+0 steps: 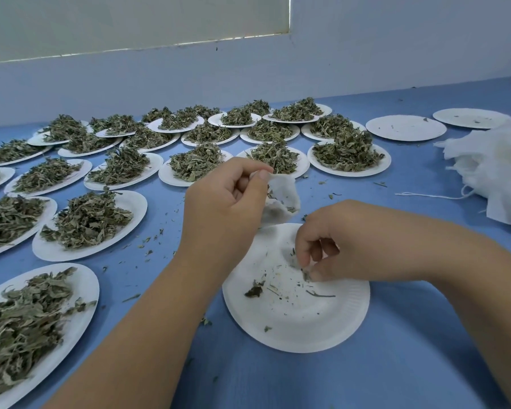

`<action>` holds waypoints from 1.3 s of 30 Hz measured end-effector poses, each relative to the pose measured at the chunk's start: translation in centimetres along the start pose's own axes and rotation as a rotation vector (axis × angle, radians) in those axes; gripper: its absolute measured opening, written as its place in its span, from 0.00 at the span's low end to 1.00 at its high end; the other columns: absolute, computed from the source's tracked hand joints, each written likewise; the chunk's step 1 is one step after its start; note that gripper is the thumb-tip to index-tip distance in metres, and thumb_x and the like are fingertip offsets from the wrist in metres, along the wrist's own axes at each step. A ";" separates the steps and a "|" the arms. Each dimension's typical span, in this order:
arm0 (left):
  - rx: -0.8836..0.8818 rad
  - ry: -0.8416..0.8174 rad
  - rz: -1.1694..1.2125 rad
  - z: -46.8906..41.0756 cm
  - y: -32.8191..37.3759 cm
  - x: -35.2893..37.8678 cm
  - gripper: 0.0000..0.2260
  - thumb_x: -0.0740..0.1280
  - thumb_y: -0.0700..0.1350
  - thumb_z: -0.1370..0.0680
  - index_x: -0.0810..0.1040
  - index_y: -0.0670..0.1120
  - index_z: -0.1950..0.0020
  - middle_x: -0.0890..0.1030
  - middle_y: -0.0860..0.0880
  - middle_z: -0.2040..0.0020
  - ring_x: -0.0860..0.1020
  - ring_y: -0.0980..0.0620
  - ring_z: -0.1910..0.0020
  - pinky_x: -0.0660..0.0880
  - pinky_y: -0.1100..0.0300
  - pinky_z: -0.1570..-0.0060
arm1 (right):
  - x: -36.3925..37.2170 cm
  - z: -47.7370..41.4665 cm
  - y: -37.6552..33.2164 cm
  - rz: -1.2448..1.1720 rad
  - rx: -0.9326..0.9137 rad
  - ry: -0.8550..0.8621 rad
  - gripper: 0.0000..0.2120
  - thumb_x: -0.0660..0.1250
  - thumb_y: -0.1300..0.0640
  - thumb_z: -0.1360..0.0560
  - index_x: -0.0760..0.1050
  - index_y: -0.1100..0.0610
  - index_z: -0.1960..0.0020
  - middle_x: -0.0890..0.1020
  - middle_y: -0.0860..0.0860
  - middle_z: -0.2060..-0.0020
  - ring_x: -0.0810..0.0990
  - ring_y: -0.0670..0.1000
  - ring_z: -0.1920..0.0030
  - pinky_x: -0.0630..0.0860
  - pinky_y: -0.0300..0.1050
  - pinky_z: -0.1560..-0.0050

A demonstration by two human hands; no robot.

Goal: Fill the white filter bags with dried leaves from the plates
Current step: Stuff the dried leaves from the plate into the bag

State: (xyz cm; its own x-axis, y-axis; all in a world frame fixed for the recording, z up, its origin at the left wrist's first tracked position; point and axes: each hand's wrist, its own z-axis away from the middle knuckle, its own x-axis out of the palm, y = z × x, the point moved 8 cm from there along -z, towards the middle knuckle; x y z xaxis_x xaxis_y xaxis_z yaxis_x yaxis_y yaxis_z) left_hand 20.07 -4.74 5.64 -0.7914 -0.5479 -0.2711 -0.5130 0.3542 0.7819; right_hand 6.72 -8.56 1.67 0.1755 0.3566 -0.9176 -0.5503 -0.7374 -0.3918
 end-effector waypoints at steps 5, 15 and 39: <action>0.010 0.006 -0.005 0.0 0.1 -0.1 0.11 0.66 0.40 0.21 0.79 0.56 0.58 0.76 0.51 0.67 0.70 0.61 0.71 0.65 0.74 0.72 | 0.5 0.0 -0.2 -0.035 0.004 -0.056 0.09 0.72 0.52 0.29 0.79 0.38 0.54 0.77 0.36 0.56 0.76 0.38 0.57 0.75 0.39 0.55; 0.033 0.009 -0.032 -0.1 0.1 -0.2 0.11 0.66 0.41 0.21 0.78 0.57 0.58 0.74 0.54 0.69 0.70 0.61 0.71 0.65 0.74 0.71 | 1.4 -0.4 -0.8 0.063 0.010 -0.084 0.06 0.64 0.56 0.24 0.76 0.46 0.57 0.76 0.40 0.58 0.75 0.40 0.57 0.73 0.36 0.57; -0.016 0.056 0.029 -0.4 -0.3 -1.0 0.10 0.66 0.42 0.21 0.79 0.56 0.58 0.75 0.51 0.68 0.69 0.60 0.71 0.66 0.70 0.71 | 3.4 -0.8 -5.4 0.042 -0.246 -0.030 0.05 0.65 0.52 0.23 0.80 0.48 0.51 0.76 0.42 0.57 0.72 0.42 0.55 0.70 0.37 0.51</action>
State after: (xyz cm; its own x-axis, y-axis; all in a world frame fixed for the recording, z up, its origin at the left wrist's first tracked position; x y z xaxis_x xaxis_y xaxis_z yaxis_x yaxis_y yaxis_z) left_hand 21.12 -4.64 5.90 -0.7859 -0.5791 -0.2168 -0.4845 0.3589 0.7978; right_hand 10.92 -3.82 0.59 0.1300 0.3369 -0.9325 -0.3403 -0.8682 -0.3611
